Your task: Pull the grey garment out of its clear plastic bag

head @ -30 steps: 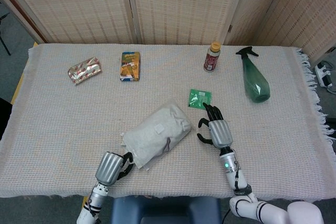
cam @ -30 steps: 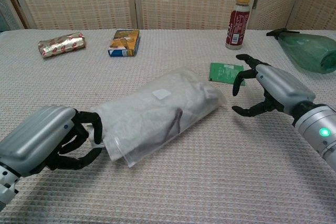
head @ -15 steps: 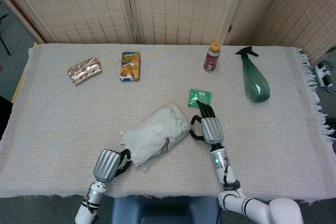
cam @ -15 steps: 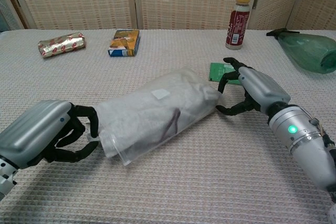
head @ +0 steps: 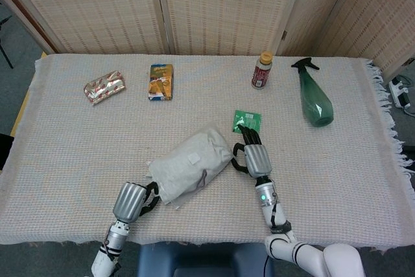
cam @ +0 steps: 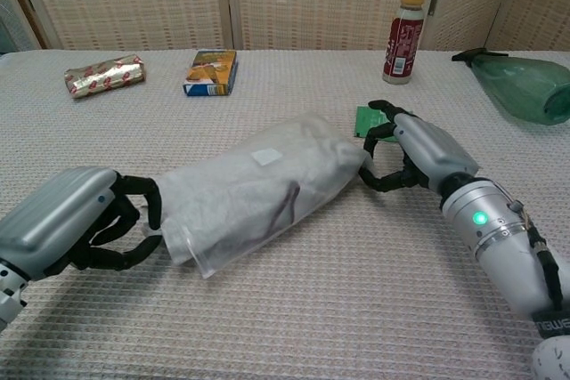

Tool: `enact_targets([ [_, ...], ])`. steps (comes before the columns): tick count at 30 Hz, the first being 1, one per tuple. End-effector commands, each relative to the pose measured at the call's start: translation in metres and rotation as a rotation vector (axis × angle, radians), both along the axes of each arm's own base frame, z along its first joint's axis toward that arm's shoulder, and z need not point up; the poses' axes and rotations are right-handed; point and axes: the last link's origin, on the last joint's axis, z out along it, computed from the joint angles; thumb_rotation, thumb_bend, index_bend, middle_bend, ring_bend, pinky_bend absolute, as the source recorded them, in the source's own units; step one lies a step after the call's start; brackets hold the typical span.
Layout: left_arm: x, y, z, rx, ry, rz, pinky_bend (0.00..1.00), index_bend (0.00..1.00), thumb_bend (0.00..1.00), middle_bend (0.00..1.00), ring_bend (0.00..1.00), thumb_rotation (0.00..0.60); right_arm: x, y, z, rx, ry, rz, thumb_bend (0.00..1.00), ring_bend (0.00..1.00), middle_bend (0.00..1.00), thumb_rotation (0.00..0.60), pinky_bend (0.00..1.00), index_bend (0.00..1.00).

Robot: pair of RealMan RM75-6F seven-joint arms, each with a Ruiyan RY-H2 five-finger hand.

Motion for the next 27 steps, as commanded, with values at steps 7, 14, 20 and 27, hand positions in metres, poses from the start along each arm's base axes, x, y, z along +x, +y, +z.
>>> enact_targets([
  [7,-0.007,0.005,0.006,0.024,0.007,0.013,1.0,0.7,0.65,1.0,1.0,0.6,-0.005,-0.004,0.005,0.0,0.017,-0.016,0.53,0.0,0.06,0.6,0.0,0.67],
  [14,-0.029,0.018,0.026,0.086,0.014,0.049,1.0,0.7,0.67,1.0,1.0,0.6,-0.017,-0.004,0.023,-0.023,0.022,-0.018,0.54,0.0,0.06,0.6,0.0,0.67],
  [20,-0.062,0.026,0.053,0.158,0.058,0.103,1.0,0.7,0.67,1.0,1.0,0.6,-0.035,-0.009,0.044,-0.042,0.041,-0.051,0.54,0.0,0.06,0.6,0.0,0.67],
  [27,-0.096,0.02,0.086,0.234,0.101,0.174,1.0,0.7,0.67,1.0,1.0,0.6,-0.059,-0.014,0.065,-0.066,0.062,-0.1,0.54,0.0,0.06,0.6,0.0,0.67],
])
